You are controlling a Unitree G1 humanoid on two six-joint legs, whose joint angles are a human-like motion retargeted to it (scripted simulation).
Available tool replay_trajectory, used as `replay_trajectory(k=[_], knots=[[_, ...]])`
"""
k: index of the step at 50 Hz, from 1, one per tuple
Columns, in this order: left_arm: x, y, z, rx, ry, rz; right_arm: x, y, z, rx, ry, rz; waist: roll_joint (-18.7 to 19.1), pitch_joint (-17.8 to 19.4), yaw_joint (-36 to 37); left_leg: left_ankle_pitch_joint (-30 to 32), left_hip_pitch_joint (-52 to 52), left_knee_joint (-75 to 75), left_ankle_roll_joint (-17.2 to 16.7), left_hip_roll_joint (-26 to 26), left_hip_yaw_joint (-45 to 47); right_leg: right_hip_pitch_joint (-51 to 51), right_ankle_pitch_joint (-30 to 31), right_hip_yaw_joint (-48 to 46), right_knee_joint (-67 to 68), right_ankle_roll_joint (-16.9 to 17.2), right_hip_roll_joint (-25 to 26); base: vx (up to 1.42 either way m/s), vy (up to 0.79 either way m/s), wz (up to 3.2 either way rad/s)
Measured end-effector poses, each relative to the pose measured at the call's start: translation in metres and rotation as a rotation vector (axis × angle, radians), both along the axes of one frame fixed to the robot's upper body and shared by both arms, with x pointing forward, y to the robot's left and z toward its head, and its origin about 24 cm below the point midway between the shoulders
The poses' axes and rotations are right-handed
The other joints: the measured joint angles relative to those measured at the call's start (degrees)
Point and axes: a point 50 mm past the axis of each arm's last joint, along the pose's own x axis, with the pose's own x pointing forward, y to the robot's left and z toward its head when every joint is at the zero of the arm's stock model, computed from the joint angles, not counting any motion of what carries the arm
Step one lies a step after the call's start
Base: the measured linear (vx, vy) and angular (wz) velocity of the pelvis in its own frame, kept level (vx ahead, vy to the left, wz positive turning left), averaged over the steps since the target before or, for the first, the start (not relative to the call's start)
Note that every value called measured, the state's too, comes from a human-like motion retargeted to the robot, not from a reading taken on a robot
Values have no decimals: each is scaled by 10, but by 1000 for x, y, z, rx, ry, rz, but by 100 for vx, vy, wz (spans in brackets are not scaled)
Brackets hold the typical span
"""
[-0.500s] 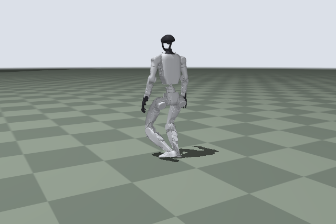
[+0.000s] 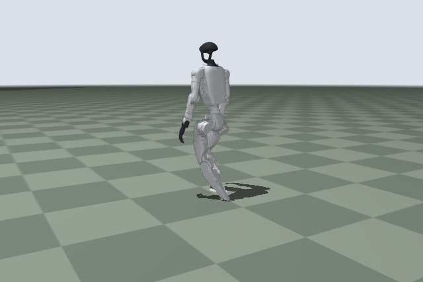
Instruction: Walk
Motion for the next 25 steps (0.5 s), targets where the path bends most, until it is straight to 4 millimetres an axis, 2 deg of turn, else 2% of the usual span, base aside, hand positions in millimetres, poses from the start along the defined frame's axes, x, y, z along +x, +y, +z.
replay_trajectory(k=[7, 10, 15, 20, 23, 25], knots=[[-6, 11, 1, 7, -13, 53, -5, 6, -4, 2, 20, -9, -8, -8, 15, 0, 6, -2, -3, 10, -2, 25, -8, -22, -29, -2, -2, 1, -7, -25], [-11, 16, 1, 14, -13, 67, -15, -1, -9, -17, 51, -48, -12, -11, 20, 1, 20, -11, -4, 14, -4, 41, -11, -33, -38, -3, -2, 6, -12, -36], [-17, 6, -1, -20, -17, 74, -40, -8, -19, -31, 120, -120, -25, -6, 20, -11, 34, 23, -12, 21, 6, 66, -20, -38, -21, -2, -10, 7, -15, -39], [-20, 1, -3, -45, -17, 75, -57, -13, -24, -29, 153, -195, -21, -4, 25, -11, 77, 17, -20, 44, 5, 118, -26, -49, -47, -7, 20, 13, -17, -51], [-25, 0, -4, -55, -5, 80, -61, -13, -25, -30, 152, -220, -10, 1, 28, -23, 69, 90, -34, 79, 5, 147, -27, -56, -53, -14, 52, 10, -19, -65], [-29, 0, -4, -58, 1, 84, -59, -12, -24, -33, 136, -225, 10, 7, 36, -34, 44, 184, -50, 118, -17, 167, -24, -65, -59, -25, 94, 9, -18, -94]])
